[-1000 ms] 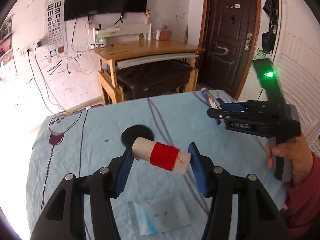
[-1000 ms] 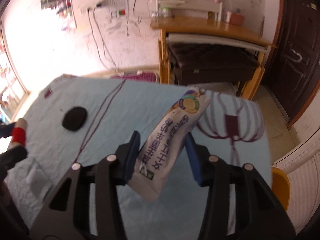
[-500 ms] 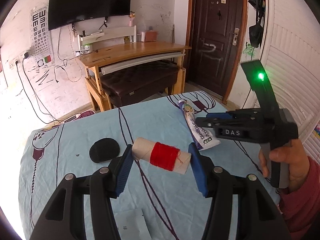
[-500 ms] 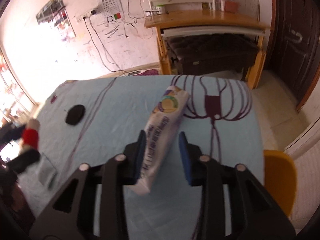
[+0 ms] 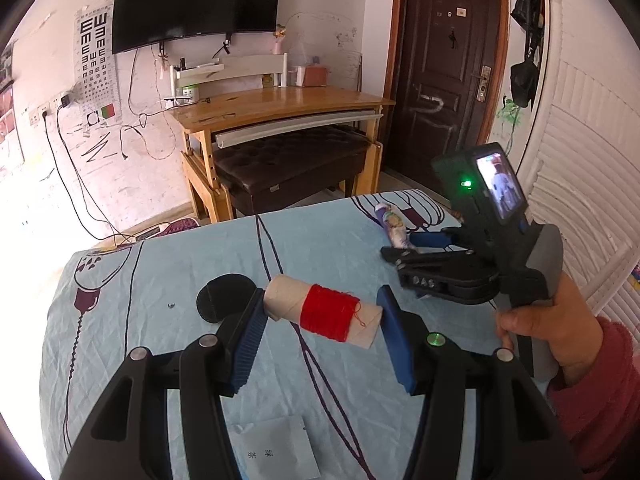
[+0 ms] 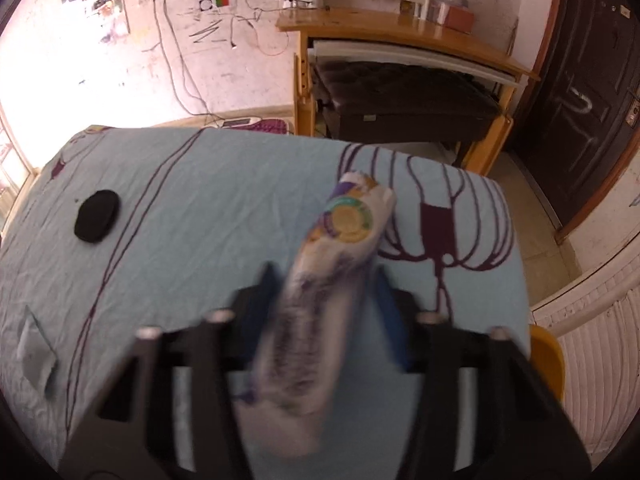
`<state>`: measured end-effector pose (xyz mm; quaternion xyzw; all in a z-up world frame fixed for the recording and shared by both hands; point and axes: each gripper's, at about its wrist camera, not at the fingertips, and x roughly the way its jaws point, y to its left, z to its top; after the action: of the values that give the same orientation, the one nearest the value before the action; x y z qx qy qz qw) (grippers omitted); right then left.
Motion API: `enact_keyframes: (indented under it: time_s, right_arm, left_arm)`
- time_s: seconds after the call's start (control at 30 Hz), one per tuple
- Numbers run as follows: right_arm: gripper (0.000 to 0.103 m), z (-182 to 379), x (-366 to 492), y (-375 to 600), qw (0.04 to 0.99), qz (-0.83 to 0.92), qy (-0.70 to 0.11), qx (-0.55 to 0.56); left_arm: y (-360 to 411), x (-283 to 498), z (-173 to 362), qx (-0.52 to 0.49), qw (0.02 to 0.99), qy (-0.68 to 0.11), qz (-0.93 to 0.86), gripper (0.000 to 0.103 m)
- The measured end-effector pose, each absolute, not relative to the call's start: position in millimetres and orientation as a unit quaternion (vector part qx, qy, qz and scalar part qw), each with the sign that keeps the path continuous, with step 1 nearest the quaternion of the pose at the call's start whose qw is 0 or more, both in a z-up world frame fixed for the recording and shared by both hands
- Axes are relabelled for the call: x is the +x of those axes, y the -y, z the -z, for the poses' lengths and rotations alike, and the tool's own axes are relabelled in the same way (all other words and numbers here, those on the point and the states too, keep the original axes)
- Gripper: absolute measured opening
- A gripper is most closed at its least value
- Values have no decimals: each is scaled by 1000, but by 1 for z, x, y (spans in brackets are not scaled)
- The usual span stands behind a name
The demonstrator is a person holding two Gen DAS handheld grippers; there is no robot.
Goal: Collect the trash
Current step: 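Carry the tape roll and toothpaste tube over the orange bucket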
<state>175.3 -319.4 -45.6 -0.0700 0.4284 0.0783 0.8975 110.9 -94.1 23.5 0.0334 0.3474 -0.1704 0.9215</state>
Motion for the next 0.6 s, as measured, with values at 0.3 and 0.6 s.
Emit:
enact_keyframes:
  time_s: [0.3, 0.6]
  right_arm:
    - [37, 10, 143, 371, 931, -71, -359, 8]
    - [37, -2, 109, 474, 946, -9, -316, 73]
  left_arm:
    - [107, 111, -33, 30, 925, -335, 177, 51]
    - [165, 131, -48, 18, 920, -334, 203, 51]
